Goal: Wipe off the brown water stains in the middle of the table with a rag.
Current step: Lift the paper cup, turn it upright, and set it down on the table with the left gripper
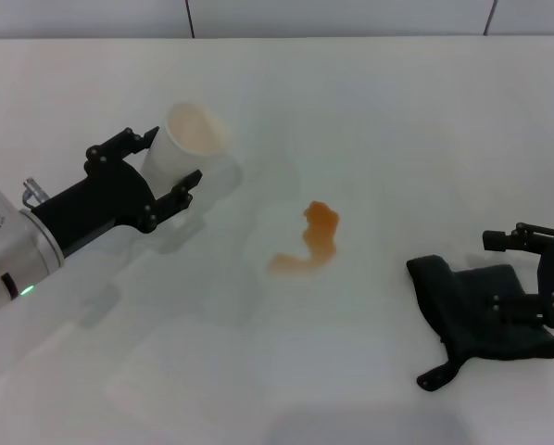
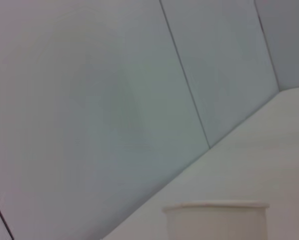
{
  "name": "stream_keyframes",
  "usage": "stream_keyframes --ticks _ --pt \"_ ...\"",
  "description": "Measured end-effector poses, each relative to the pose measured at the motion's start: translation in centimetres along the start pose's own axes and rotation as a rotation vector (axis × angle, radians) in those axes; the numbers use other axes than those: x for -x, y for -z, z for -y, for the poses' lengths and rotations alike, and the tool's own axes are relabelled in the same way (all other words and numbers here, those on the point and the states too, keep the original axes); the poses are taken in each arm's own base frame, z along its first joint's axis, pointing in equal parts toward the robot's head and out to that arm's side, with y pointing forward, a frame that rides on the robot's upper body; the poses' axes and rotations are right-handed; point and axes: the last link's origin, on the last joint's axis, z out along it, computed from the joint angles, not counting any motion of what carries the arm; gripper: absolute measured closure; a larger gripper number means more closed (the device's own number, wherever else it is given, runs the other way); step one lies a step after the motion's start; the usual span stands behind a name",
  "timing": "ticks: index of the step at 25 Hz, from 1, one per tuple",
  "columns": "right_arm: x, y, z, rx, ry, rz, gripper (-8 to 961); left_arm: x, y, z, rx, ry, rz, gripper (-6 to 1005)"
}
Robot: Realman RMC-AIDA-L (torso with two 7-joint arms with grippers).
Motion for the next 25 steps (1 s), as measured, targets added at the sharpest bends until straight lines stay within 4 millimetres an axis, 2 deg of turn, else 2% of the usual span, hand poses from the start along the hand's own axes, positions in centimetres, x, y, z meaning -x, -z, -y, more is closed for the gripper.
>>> stream_keyframes --ticks 25 --pt "0.1 -0.2 -0.1 0.006 -0.002 -0.001 172 1.1 0.2 0.2 -0.022 -0.001 0.071 299"
